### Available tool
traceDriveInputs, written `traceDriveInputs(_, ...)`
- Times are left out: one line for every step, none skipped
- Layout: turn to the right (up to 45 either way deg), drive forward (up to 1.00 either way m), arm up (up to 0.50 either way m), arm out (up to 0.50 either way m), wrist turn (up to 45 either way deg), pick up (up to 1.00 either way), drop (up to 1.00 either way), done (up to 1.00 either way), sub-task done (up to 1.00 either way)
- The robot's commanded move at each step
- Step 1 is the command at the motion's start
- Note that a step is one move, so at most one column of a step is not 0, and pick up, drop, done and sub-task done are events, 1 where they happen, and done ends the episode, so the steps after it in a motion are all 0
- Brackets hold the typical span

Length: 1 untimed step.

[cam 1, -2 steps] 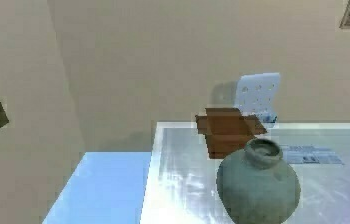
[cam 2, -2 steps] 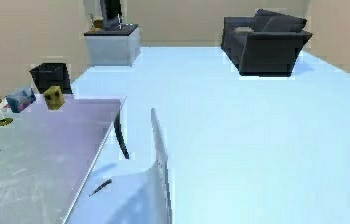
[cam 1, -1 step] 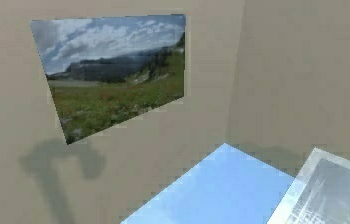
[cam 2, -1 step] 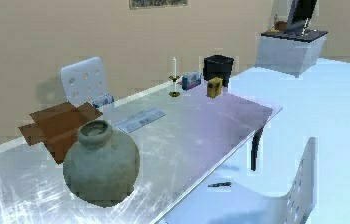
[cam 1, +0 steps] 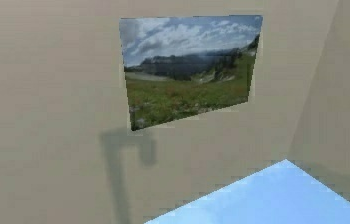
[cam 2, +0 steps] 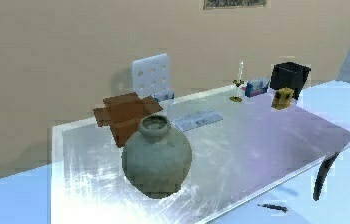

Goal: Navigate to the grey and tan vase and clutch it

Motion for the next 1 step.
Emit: traceDriveInputs(0.0, 0.00, 0.50, 0.00, 0.0, 0.00, 0.00, 0.00, 0.00)
